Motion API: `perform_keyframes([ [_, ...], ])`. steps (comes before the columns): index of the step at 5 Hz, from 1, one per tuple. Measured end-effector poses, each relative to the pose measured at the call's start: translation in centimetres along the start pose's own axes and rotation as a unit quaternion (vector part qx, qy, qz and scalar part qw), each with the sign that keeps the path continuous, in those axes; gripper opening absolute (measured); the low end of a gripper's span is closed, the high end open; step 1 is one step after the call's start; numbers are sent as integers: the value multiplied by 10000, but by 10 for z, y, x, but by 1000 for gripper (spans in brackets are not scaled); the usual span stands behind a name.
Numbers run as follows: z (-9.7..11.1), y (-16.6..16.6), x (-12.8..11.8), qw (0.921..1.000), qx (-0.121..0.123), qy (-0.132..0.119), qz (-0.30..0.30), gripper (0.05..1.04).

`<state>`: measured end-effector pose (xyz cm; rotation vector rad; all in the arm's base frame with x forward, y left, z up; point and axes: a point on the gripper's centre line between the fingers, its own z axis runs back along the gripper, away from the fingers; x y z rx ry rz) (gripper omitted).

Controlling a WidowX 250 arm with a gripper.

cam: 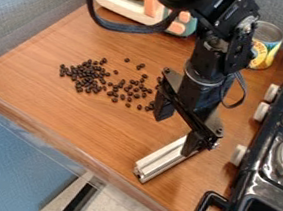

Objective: Sweep into pile

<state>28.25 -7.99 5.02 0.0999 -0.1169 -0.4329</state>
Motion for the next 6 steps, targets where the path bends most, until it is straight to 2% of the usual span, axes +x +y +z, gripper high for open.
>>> perform_keyframes([
  [1,-6,-2,-2,10000,-41,44,-27,1000],
  [3,-21,-16,-2,9986,-437,-39,-287,1000],
  [4,-33,-17,-3,9986,-423,62,-300,964],
  [5,-42,-13,-7,9986,-402,198,-290,679],
  [6,-41,-12,-9,9985,-372,246,-333,404],
])
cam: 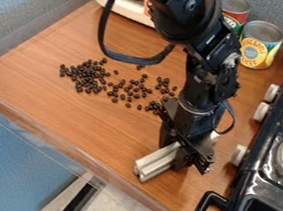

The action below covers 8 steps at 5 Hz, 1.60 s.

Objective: Sweep into pile

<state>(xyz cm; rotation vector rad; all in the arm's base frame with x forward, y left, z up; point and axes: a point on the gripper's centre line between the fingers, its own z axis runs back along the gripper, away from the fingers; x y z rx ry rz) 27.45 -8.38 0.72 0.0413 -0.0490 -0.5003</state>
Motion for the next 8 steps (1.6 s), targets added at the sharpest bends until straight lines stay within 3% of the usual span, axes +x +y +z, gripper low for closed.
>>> perform_keyframes([
  [1,13,-3,-2,9998,-135,-98,-55,391],
  [2,39,6,-1,9985,-285,-450,160,391],
  [3,57,17,-5,9962,-421,-613,462,391],
  [4,68,57,-22,9894,-407,-742,1177,391],
  [5,67,86,-46,9831,-321,-618,1692,391],
  [6,65,126,-80,9707,-245,-531,2333,391],
  [7,54,148,-100,9646,-282,-283,2606,391],
  [8,51,177,-113,9554,-194,-202,2941,391],
])
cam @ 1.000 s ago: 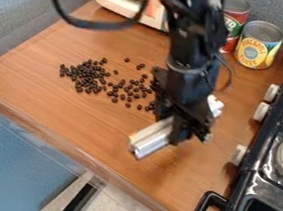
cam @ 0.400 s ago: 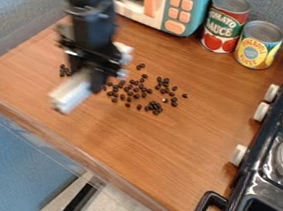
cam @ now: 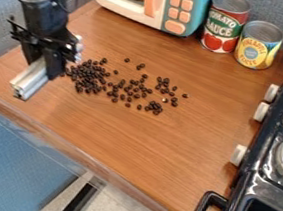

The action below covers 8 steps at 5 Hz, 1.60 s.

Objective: Sweep into pile

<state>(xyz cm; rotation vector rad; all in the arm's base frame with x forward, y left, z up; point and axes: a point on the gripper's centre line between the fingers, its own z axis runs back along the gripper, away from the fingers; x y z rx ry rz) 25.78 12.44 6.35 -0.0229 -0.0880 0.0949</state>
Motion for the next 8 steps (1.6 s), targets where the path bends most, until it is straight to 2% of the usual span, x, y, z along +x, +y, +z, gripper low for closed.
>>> perform_keyframes([
  [2,-3,37,19,9993,39,8,366,391],
  [5,-33,38,33,9993,288,75,217,391],
  [6,-30,36,44,9992,364,-25,149,391],
  [7,-32,40,51,9983,566,14,150,391],
  [8,-38,39,56,9957,889,276,32,391],
])
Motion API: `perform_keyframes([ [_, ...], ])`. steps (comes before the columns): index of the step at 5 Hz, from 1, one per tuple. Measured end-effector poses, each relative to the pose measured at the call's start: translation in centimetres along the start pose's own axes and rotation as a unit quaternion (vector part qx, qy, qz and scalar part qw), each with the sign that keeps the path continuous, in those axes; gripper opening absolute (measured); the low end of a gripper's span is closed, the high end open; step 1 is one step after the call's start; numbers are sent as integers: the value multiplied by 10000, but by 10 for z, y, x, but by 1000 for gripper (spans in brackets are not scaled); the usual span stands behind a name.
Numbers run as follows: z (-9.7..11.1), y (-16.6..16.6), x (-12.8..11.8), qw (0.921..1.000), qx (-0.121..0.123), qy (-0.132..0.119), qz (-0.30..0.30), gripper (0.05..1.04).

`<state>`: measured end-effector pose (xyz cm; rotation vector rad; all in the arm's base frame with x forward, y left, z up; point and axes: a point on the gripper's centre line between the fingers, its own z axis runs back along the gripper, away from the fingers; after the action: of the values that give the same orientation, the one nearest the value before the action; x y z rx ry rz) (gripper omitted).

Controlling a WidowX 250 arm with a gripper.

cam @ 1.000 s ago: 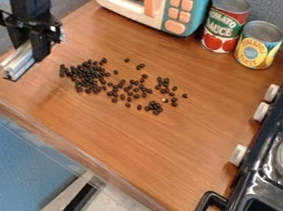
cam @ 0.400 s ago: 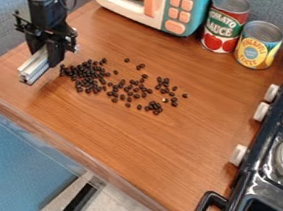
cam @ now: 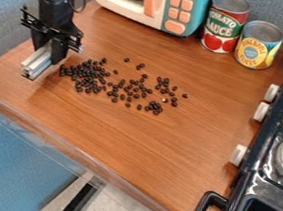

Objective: Sweep into pile

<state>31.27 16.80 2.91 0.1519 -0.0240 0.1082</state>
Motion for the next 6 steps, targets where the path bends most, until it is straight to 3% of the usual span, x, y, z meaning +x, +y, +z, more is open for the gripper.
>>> perform_keyframes([
  [1,-11,2,-4,9997,85,206,-60,391],
  [3,-16,13,-5,9993,170,291,-159,391],
  [4,-19,12,-4,9994,224,216,-122,391],
  [5,-20,-6,-4,9985,366,193,-347,391],
  [6,-17,-29,-5,9978,335,96,-556,391],
])
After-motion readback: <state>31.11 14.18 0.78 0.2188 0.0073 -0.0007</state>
